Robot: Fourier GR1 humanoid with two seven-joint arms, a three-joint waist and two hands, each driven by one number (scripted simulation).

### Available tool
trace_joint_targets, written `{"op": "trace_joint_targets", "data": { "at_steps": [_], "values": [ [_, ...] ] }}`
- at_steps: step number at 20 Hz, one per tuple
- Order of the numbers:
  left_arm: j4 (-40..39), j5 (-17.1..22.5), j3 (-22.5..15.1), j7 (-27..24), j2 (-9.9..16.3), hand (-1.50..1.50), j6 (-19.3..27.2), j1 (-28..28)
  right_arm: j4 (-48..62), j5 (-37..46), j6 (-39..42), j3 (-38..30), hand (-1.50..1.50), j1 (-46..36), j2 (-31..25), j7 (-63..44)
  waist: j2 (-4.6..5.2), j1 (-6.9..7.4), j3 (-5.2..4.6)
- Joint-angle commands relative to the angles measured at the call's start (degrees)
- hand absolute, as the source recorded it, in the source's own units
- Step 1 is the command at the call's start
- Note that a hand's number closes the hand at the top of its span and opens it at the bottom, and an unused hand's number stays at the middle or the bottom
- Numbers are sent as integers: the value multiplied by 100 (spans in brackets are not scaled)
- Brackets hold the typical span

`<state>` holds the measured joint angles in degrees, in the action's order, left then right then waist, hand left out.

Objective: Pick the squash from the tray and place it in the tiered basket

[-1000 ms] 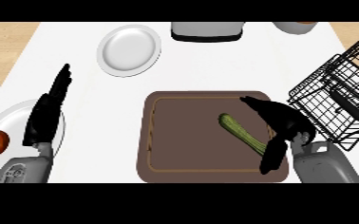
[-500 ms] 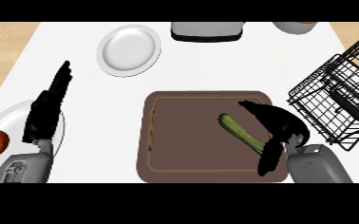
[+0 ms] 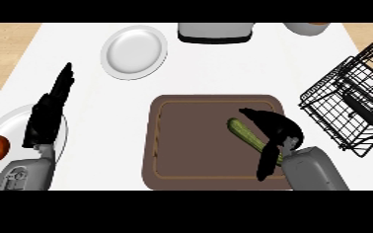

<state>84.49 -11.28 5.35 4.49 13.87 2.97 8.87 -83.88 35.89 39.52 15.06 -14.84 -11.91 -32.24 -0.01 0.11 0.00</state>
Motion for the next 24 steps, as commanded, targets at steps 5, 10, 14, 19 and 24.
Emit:
{"op": "trace_joint_targets", "data": {
  "at_steps": [5, 10, 14, 19, 24],
  "values": [
    [-109, -60, 19, -110, -37, 0, -29, 38, 332, 203, 620, 623, 150, -88, -190, 721, 9, 18, 1],
    [-56, -73, 64, -439, -137, 0, 12, -219, 288, 696, 104, 614, 150, -148, -218, 1068, 0, 7, 0],
    [-69, -3, 151, -218, -28, 0, -101, -272, -12, 19, 377, -80, 150, 8, 8, 735, -7, -7, -1],
    [-43, 106, 274, -49, 83, 0, -223, -85, -1875, 9, 200, 277, 150, 1349, -488, 1392, -43, -148, -1],
    [-125, 2, 383, -126, 37, 0, 19, -350, -3410, 596, -593, 1071, 150, 2581, -1675, 3097, -134, -443, 11]
  ]
}}
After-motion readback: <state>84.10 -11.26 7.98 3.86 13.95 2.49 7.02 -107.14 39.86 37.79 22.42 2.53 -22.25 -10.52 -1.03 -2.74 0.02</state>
